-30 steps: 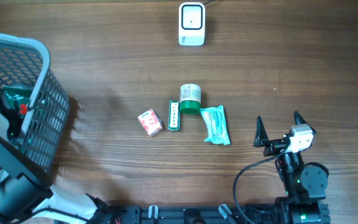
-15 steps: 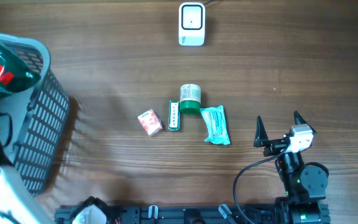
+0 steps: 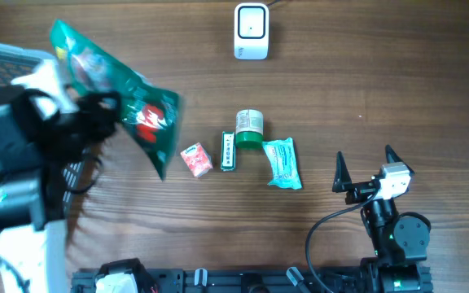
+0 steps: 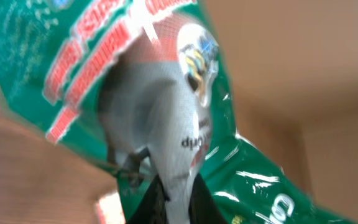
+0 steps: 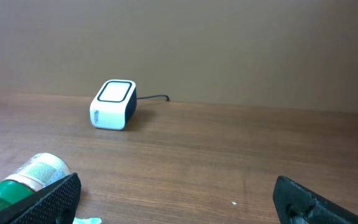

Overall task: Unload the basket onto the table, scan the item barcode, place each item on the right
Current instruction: 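Lay the green glove bag on the table and withdraw the left gripper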

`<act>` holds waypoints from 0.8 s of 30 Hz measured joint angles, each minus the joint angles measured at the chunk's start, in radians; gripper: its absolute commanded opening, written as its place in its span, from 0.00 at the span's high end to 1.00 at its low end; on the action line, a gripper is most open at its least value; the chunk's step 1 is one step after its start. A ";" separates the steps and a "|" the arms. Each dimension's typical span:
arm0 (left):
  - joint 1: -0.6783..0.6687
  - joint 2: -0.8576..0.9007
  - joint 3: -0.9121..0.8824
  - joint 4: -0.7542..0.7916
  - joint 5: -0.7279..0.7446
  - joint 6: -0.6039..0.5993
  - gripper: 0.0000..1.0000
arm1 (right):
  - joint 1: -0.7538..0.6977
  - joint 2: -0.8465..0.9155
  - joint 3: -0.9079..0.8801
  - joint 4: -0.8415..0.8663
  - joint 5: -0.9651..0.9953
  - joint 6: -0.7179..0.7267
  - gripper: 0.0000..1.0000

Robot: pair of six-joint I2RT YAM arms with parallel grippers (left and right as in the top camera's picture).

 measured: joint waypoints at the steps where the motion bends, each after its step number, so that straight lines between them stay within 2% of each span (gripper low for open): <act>1: -0.078 0.033 0.000 -0.024 -0.001 0.056 0.96 | 0.000 0.000 0.000 0.000 0.000 0.000 0.00; 3: -0.259 0.161 0.000 -0.024 0.000 0.148 0.96 | 0.000 0.000 0.000 0.000 0.000 0.000 0.00; 8: -0.501 0.415 -0.001 0.105 -0.084 0.207 0.96 | 0.000 0.000 0.000 0.000 0.001 0.000 0.00; 12: -0.658 0.582 -0.003 0.296 -0.117 0.228 0.96 | 0.000 0.000 0.000 0.000 0.000 0.000 0.00; 14: -0.710 0.633 -0.003 0.395 -0.122 0.291 0.96 | 0.000 0.000 0.000 0.000 0.000 0.000 0.00; 17: -0.783 0.720 -0.003 0.522 -0.129 0.454 0.96 | 0.000 0.000 0.000 0.000 0.000 0.000 0.00; 21: -0.826 0.836 -0.003 0.591 -0.144 0.588 0.96 | 0.000 0.000 0.000 0.000 0.000 0.000 0.00; 22: -0.832 0.871 -0.003 0.597 -0.147 0.604 0.70 | 0.000 0.000 0.000 0.000 0.000 0.000 0.00; 23: -0.835 0.895 -0.003 0.599 -0.151 0.613 0.00 | 0.000 0.000 0.000 0.000 0.000 0.000 0.00; 24: -0.835 0.916 -0.003 0.600 -0.156 0.628 0.00 | 0.000 0.000 0.000 0.000 0.000 0.000 0.00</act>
